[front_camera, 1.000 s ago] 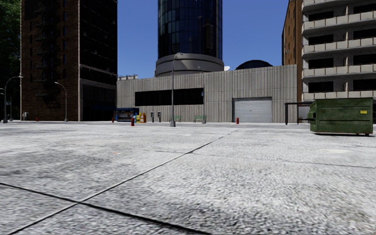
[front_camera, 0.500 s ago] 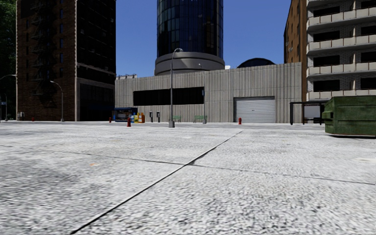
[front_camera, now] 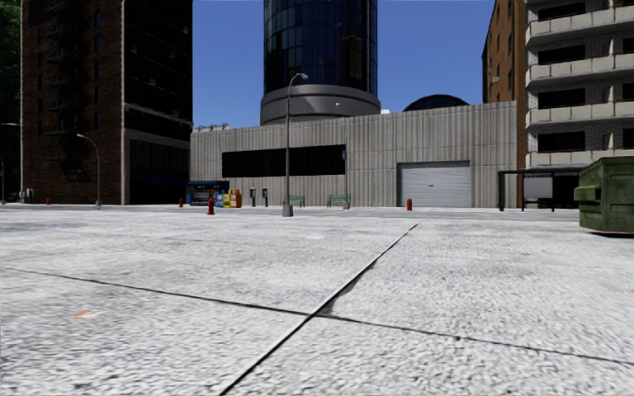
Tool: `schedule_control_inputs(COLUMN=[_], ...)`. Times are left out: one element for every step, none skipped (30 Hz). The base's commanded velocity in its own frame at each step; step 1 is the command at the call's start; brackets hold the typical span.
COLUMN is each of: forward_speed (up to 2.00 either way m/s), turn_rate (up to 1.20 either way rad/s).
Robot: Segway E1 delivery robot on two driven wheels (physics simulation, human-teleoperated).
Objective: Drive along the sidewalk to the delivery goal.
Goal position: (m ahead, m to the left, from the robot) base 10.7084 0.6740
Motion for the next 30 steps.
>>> schedule_control_inputs(forward_speed=[2.00,2.00,2.00,2.00,2.00,2.00,2.00,2.00,2.00,2.00,2.00,2.00,2.00,2.00,2.00,2.00,2.00,2.00,2.00,2.00,2.00,2.00,2.00,2.00,2.00,2.00,2.00,2.00,2.00,2.00], turn_rate=[0.00,0.00,0.00,0.00,0.00,0.00,0.00,0.00,0.00,0.00,0.00,0.00,0.00,0.00,0.00,0.00,0.00,0.00,0.00,0.00,0.00,0.00,0.00,0.00,0.00,0.00,0.00,0.00,0.00,0.00])
